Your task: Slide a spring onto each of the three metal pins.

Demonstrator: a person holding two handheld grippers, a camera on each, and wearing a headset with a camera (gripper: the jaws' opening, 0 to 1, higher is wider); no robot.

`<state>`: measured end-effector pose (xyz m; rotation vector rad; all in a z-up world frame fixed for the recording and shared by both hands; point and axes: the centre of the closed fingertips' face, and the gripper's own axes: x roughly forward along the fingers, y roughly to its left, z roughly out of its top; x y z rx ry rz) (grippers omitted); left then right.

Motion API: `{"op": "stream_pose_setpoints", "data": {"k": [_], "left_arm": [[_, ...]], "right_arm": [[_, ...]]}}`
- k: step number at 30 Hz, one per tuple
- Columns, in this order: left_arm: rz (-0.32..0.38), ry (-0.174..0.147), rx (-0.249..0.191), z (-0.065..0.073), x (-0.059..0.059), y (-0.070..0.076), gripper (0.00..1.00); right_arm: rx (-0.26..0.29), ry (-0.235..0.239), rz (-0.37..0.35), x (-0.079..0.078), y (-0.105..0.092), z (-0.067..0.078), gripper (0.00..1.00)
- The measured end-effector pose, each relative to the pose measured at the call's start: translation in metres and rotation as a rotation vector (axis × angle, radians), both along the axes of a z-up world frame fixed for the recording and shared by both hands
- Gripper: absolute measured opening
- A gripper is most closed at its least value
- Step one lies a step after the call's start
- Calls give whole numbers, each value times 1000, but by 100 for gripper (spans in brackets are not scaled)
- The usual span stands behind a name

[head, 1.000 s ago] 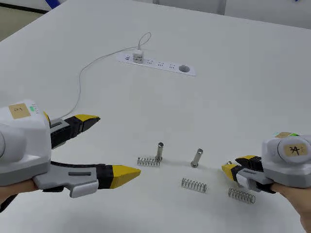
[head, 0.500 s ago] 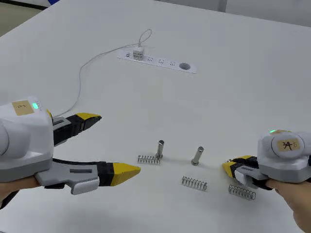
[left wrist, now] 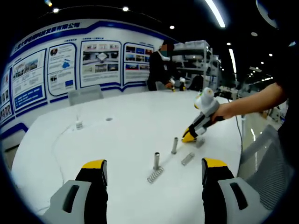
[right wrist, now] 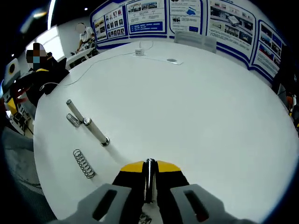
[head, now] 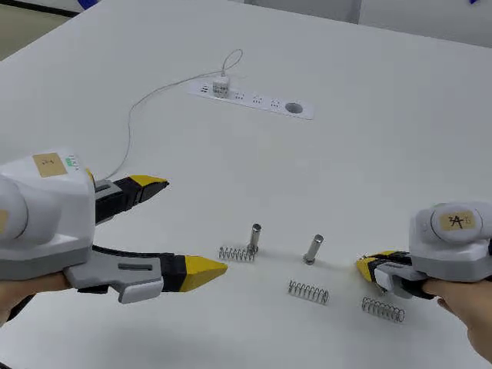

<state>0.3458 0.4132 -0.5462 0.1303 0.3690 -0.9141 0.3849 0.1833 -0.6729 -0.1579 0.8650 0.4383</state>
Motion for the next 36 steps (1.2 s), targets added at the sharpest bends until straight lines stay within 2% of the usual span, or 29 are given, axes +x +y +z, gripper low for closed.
{"op": "stream_pose_setpoints", "data": {"k": [5, 19, 26, 36], "left_arm": [[-28, -5, 27, -1, -3, -4, 85], [-12, -34, 6, 13, -3, 0, 84], [1, -42, -9, 18, -3, 0, 84], [-34, -46, 6, 19, -8, -12, 84]], "right_arm": [[-16, 15, 8, 0, 0, -1, 8], [-8, -3, -49, 0, -2, 0, 7], [-15, -57, -30, -6, 0, 11, 7], [-8, -112, -37, -7, -6, 25, 7]]}}
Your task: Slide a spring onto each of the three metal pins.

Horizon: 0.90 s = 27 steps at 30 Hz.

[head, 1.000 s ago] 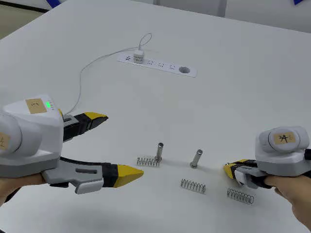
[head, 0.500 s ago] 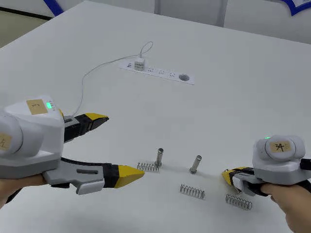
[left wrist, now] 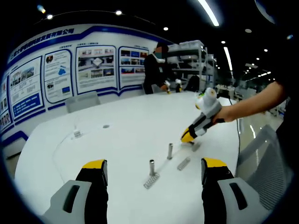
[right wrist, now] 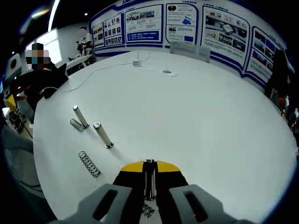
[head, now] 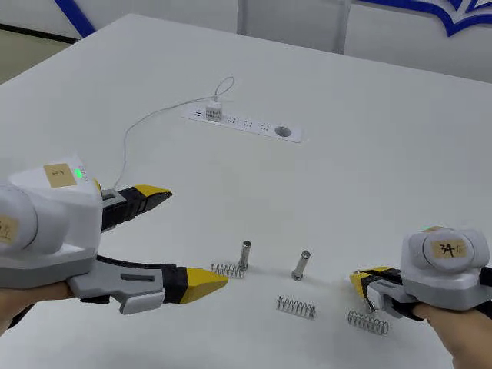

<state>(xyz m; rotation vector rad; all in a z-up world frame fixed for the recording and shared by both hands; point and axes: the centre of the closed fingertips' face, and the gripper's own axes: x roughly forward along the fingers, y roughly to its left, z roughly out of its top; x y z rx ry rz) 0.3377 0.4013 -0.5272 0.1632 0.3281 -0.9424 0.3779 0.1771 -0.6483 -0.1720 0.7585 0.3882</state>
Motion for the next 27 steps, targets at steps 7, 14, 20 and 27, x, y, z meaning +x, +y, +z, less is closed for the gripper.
{"op": "stream_pose_setpoints", "data": {"k": [7, 14, 20, 27], "left_arm": [[-1, -8, -4, 4, -1, -1, 84], [-1, -12, -4, 7, -4, -1, 84], [-1, -16, -3, 9, -5, -1, 84], [3, -19, -4, 11, -6, 0, 84]], "right_arm": [[5, -37, -1, -1, -2, 9, 7], [19, -75, 10, -4, -1, 18, 7], [25, -104, 20, -4, 1, 22, 7], [36, -119, 10, -6, -1, 24, 7]]}}
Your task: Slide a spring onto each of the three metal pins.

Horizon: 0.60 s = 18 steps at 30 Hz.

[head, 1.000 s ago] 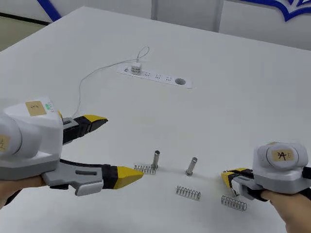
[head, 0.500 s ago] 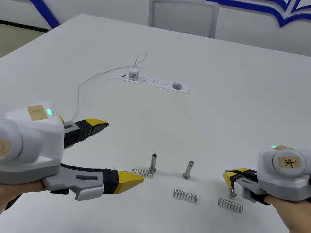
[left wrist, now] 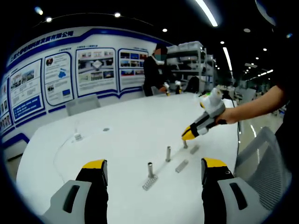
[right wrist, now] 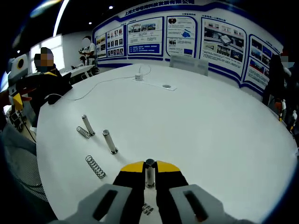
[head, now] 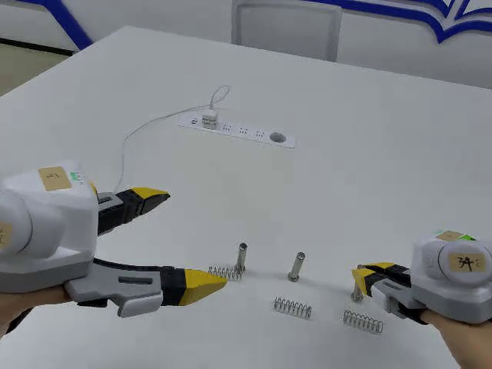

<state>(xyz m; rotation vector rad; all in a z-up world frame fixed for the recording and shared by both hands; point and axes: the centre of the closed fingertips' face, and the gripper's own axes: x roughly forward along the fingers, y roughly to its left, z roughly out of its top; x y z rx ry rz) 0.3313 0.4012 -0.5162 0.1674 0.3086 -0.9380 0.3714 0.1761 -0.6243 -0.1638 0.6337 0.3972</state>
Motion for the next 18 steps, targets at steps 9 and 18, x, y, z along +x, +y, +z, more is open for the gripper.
{"op": "stream_pose_setpoints", "data": {"k": [9, 18], "left_arm": [[-4, 1, 0, 0, -1, -2, 84], [-13, -1, 0, 1, -2, -6, 84]], "right_arm": [[3, -82, 18, -7, 0, 1, 8], [34, -124, 3, -11, -3, 2, 8]]}}
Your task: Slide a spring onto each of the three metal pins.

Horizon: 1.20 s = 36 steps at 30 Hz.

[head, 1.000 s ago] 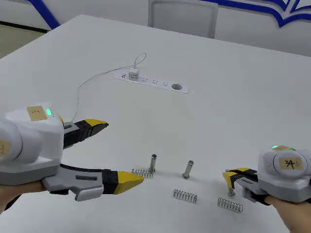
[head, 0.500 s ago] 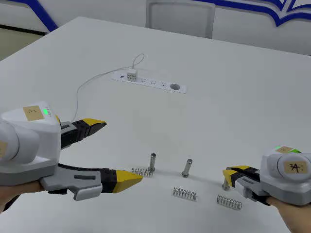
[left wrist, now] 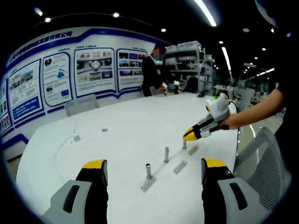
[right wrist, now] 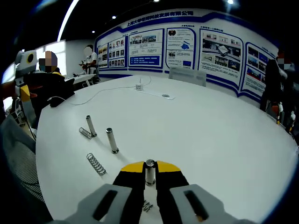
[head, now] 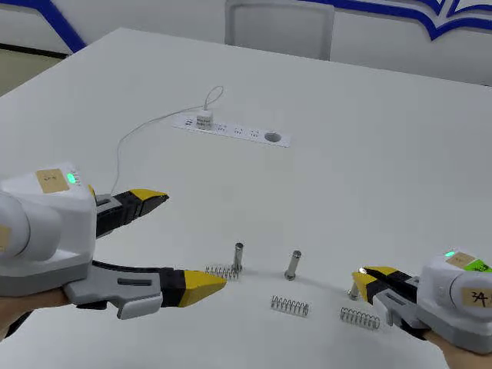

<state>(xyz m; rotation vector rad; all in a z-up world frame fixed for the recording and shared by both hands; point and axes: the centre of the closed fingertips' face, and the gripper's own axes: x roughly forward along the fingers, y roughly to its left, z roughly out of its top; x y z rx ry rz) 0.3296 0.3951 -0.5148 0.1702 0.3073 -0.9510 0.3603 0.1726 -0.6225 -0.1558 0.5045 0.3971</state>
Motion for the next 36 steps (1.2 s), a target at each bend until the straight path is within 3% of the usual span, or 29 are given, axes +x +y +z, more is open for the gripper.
{"op": "stream_pose_setpoints", "data": {"k": [7, 15, 21, 25, 28, 32, 36], "left_arm": [[2, 3, -2, -1, -1, 1, 84], [-2, 5, 6, -1, -3, 0, 84], [8, -2, 5, 1, -2, 1, 84], [8, 0, 18, -1, -3, 2, 84], [7, 1, 21, -1, -3, 2, 84], [11, 5, 26, -2, -3, 3, 84], [8, 9, 33, -4, -4, 1, 84]], "right_arm": [[-13, 12, 5, -5, -2, -3, 9], [21, 16, -13, -5, -2, 0, 12], [141, -25, -76, -3, -11, 24, 16], [144, -24, -74, -6, -23, 26, 18], [112, 2, -36, -14, -29, 17, 18], [14, 87, 100, -35, -27, -7, 19], [-43, 138, 232, -51, -16, -22, 21]]}}
